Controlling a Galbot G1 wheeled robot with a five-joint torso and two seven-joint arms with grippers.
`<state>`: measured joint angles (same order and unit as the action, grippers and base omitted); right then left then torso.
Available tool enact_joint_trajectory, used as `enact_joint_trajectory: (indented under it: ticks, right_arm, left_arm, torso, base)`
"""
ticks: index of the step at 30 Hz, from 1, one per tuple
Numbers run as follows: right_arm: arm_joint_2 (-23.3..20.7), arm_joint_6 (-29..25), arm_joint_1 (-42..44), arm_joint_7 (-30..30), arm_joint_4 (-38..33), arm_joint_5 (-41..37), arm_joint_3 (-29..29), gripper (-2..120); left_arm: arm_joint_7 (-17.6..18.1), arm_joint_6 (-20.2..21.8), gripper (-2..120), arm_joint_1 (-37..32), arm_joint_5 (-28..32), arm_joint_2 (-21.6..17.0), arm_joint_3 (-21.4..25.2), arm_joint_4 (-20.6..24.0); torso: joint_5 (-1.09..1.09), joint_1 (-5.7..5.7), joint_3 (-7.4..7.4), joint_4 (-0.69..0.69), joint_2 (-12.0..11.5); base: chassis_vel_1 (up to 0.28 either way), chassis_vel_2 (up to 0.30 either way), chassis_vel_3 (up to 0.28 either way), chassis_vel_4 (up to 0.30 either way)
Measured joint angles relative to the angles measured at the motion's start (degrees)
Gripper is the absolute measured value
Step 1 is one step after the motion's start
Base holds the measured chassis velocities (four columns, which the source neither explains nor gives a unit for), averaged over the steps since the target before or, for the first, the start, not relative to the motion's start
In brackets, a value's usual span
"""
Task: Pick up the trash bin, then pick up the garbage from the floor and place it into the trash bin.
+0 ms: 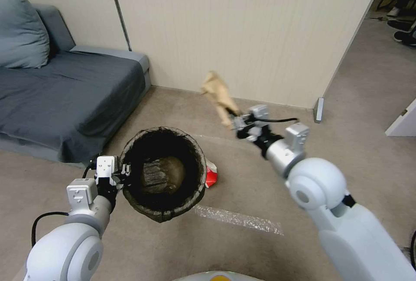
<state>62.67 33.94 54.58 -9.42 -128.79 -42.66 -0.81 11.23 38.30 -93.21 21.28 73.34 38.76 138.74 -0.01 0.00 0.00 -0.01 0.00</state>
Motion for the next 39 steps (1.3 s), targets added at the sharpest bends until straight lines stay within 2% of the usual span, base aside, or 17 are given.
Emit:
enact_joint_trajectory:
  ticks: [3, 7, 12, 19, 22, 24, 26, 28, 29, 31, 33, 34, 36, 37, 39]
  right_arm:
    - [-1.14, 0.13, -0.90, -0.24, -0.09, 0.26, 5.53, 1]
    - [-1.26, 0.38, -1.42, -0.73, -0.05, 0.41, 9.61, 1]
    - [-1.12, 0.69, -2.14, -1.20, -0.05, 0.63, 13.74, 1]
    - [-0.38, 1.51, -2.13, -2.21, 0.11, 0.72, 16.38, 2]
    - [0.14, 1.95, -2.30, -3.99, 0.27, 0.69, 18.63, 17]
    - [0.46, 2.01, -2.51, -4.66, 0.46, 0.63, 19.17, 20]
    - [1.40, 2.09, -2.92, -5.72, 0.84, 0.30, 19.81, 33]
    - [1.89, 2.09, -3.14, -6.09, 1.01, 0.16, 19.90, 34]
    - [2.26, 2.10, -3.41, -6.34, 1.14, -0.01, 19.94, 41]
    - [2.66, 2.10, -3.85, -6.55, 1.29, -0.23, 19.96, 45]
    - [3.13, 2.13, -4.71, -6.86, 1.44, -0.86, 19.97, 57]
    - [3.13, 2.13, -4.71, -6.86, 1.44, -0.86, 19.97, 57]
    - [3.31, 2.13, -5.16, -7.23, 1.44, -1.42, 19.91, 65]
    - [3.40, 2.13, -5.23, -7.40, 1.40, -1.69, 19.74, 71]
    - [3.53, 2.13, -5.35, -7.70, 1.28, -2.11, 19.46, 75]
  left_arm:
    - [0.00, 0.06, 3, 0.07, -0.01, 0.02, -0.04, 0.00]
    - [-0.04, 0.15, 3, 0.16, 0.01, -0.03, -0.04, 0.00]
    - [-0.05, 0.20, 3, 0.29, 0.03, 0.02, -0.11, 0.00]
    - [-0.09, 0.25, 3, 0.38, 0.05, 0.02, -0.14, 0.00]
    - [-0.12, 0.27, 3, 0.51, 0.07, 0.05, -0.33, 0.00]
    - [-0.13, 0.28, 3, 0.54, 0.07, 0.06, -0.37, 0.00]
    - [-0.14, 0.30, 3, 0.56, 0.08, 0.06, -0.38, 0.00]
    - [-0.16, 0.31, 3, 0.56, 0.10, 0.06, -0.38, 0.00]
    - [-0.17, 0.31, 3, 0.56, 0.11, 0.06, -0.38, 0.00]
    - [-0.18, 0.32, 3, 0.57, 0.12, 0.06, -0.38, 0.00]
    - [-0.19, 0.33, 3, 0.58, 0.15, 0.06, -0.37, 0.00]
    - [-0.19, 0.33, 3, 0.58, 0.15, 0.06, -0.37, 0.00]
    - [-0.21, 0.33, 3, 0.55, 0.18, 0.11, -0.35, 0.01]
    - [-0.22, 0.33, 3, 0.51, 0.18, 0.11, -0.30, 0.02]
    - [-0.22, 0.33, 3, 0.46, 0.19, 0.11, -0.25, 0.03]
  torso:
    - [0.01, 0.00, 0.00, 0.01, 0.00]
    - [0.01, 0.00, 0.00, 0.01, 0.00]
    - [0.00, 0.00, 0.00, 0.01, 0.00]
    - [0.01, 0.00, 0.00, 0.01, 0.00]
    - [0.01, 0.00, 0.00, 0.00, 0.00]
    - [0.01, 0.00, 0.00, 0.01, 0.00]
    - [0.01, 0.00, 0.00, 0.01, 0.00]
    - [0.00, 0.00, 0.00, 0.01, 0.00]
    - [0.00, 0.00, 0.00, 0.01, 0.00]
    - [0.01, 0.00, 0.00, 0.01, 0.00]
    - [0.01, 0.00, 0.00, 0.01, 0.00]
    - [0.01, 0.00, 0.00, 0.01, 0.00]
    - [0.01, 0.00, 0.00, 0.01, 0.00]
    - [0.01, 0.00, 0.00, 0.01, 0.00]
    - [0.01, 0.00, 0.00, 0.01, 0.00]
  base:
    - [0.000, 0.000, 0.000, 0.000]
    - [0.000, 0.000, 0.000, 0.000]
    - [0.000, 0.000, 0.000, 0.000]
    - [0.000, 0.000, 0.000, 0.000]
    - [0.000, 0.000, 0.000, 0.000]
    - [0.000, 0.000, 0.000, 0.000]
    - [0.000, 0.000, 0.000, 0.000]
    - [0.000, 0.000, 0.000, 0.000]
    - [0.000, 0.000, 0.000, 0.000]
    - [0.000, 0.000, 0.000, 0.000]
    - [0.000, 0.000, 0.000, 0.000]
    - [0.000, 0.000, 0.000, 0.000]
    - [0.000, 0.000, 0.000, 0.000]
    - [0.000, 0.000, 0.000, 0.000]
    - [0.000, 0.000, 0.000, 0.000]
